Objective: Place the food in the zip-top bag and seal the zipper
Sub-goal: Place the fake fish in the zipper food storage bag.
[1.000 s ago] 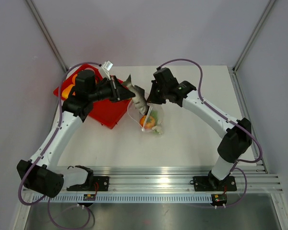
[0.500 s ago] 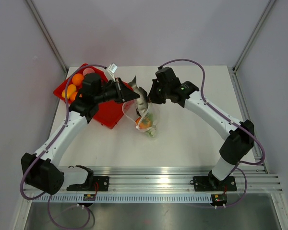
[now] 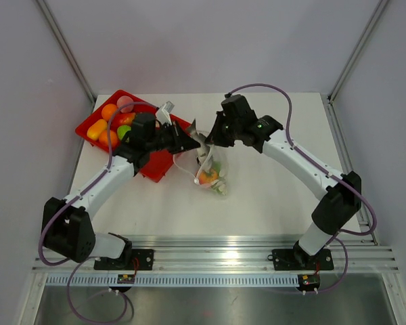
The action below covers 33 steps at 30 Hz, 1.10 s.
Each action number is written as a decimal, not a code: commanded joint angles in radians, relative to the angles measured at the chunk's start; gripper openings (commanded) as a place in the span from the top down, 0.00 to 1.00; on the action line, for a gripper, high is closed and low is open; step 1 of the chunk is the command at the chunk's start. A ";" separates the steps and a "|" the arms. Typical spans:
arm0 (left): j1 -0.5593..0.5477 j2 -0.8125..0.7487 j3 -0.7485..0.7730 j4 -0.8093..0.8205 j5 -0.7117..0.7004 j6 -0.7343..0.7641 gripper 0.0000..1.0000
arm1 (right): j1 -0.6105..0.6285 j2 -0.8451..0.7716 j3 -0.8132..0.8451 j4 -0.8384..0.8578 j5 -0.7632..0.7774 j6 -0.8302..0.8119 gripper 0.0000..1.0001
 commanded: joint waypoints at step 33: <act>-0.149 -0.261 -0.035 -0.135 -0.274 0.035 0.37 | 0.015 -0.078 -0.060 0.146 -0.015 0.095 0.89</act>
